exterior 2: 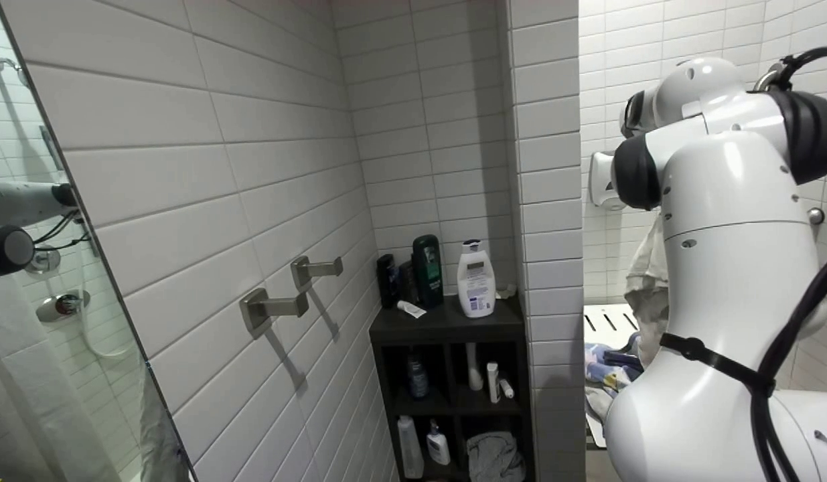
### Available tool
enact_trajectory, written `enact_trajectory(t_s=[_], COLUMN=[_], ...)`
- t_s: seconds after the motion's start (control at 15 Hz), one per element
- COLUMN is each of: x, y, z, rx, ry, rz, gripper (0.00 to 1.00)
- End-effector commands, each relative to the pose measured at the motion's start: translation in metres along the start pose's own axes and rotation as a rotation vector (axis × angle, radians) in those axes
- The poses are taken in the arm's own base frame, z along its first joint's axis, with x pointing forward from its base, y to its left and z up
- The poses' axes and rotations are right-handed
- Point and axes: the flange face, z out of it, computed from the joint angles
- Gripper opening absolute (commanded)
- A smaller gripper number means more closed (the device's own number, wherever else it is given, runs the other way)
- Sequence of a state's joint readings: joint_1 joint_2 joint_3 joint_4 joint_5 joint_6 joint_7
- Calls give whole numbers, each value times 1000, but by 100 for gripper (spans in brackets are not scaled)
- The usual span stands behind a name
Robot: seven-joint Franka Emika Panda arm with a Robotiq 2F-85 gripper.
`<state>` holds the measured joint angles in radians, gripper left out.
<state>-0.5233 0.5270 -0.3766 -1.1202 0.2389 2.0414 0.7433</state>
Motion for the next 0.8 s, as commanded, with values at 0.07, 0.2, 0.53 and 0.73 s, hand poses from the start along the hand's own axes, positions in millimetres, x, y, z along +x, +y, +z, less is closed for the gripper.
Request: enact_trajectory(t_s=[0.07,0.2,0.53,0.73], x=[-3,-7,-13,-5], y=[-55,-71,-76,-75], z=[-70,-83,-74,-66], rx=[208,284,297,300], ry=[44,44,17,28], rz=[-53,-72,-65,-62], gripper=[1,1,7,23])
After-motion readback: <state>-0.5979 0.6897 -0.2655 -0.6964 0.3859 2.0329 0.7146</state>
